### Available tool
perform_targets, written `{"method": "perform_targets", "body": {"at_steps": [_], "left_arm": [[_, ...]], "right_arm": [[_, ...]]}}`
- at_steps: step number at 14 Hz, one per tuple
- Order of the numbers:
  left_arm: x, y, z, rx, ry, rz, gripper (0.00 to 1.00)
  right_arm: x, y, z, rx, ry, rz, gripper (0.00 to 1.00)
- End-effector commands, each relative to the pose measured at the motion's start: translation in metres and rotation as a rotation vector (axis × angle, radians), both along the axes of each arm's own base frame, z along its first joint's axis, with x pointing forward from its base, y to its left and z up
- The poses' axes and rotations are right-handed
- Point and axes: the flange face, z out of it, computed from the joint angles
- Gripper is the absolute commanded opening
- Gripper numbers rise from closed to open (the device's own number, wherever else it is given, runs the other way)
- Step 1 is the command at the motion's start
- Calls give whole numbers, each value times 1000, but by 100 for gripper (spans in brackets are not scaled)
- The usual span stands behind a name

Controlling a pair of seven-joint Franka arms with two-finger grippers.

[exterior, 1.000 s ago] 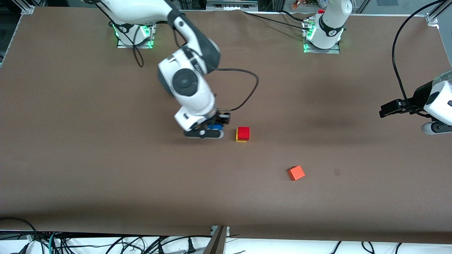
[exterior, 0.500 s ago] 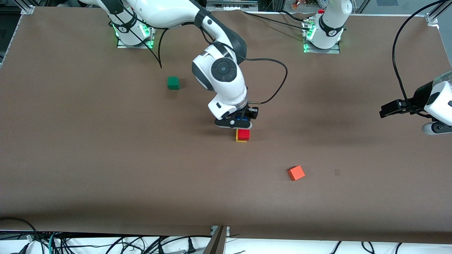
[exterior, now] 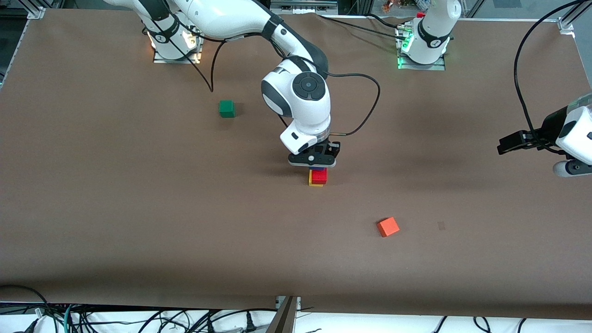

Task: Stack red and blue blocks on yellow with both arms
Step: 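Lower the blue cube onto the red cube and open the right gripper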

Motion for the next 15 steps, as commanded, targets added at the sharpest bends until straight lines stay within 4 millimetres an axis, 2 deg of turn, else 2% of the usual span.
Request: {"method": "perform_targets", "body": {"at_steps": [1, 8, 11, 12, 13, 14, 15], "left_arm": [[1, 2, 3, -21, -12, 1, 100], [2, 2, 2, -21, -10, 0, 100], [2, 1, 2, -21, -10, 0, 100], [3, 1, 1, -21, -8, 0, 100], [3, 1, 1, -21, -8, 0, 100], [3, 1, 1, -22, -8, 0, 100], [3, 1, 1, -22, -8, 0, 100]], "right_arm": [[12, 2, -5, 21, -45, 3, 51], [16, 3, -14, 45, -66, 0, 52], [16, 4, -15, 48, -67, 2, 59], [16, 4, -15, 49, -68, 2, 64], [16, 4, -15, 49, -68, 2, 78], [16, 4, -14, 51, -69, 2, 85], [19, 1, -14, 51, -67, -3, 95]]}}
